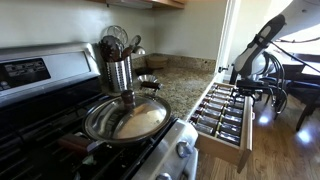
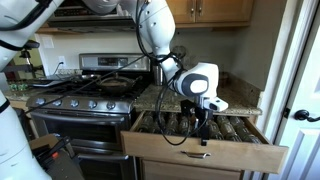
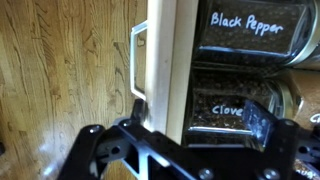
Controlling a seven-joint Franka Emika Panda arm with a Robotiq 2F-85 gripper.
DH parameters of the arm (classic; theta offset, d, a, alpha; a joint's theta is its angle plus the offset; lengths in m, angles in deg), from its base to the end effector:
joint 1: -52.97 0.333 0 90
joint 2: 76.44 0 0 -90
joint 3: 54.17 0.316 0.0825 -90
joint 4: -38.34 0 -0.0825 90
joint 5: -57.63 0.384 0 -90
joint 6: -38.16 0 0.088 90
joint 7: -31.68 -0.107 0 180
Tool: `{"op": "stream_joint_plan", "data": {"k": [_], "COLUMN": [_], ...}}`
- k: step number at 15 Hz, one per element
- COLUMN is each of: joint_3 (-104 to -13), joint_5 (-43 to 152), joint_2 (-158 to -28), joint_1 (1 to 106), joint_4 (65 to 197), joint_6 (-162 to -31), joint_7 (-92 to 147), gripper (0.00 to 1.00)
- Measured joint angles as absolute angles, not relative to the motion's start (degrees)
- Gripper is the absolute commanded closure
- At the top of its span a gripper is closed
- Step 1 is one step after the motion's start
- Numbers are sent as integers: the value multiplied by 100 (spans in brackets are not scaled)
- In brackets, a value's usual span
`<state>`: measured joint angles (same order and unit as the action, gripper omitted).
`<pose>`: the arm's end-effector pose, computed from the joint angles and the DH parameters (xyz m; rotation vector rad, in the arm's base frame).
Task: Close the drawer
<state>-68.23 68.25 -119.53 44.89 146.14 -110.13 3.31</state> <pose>0.5766 -0.2348 0.1141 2.7093 -1.4420 -0.0162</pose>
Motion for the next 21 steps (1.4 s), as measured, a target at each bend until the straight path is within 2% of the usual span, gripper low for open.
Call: {"op": "stream_joint_plan", "data": {"k": [11,21], "joint_3": [-6693,-6739], "joint_5": [6824,6825], "joint_2": [-12227,-11989], "joint_1": [4768,4675], "joint_4": [13515,13645], "joint_6": [-10484,-10483], "joint_7": [76,268], "gripper": [0,0]}}
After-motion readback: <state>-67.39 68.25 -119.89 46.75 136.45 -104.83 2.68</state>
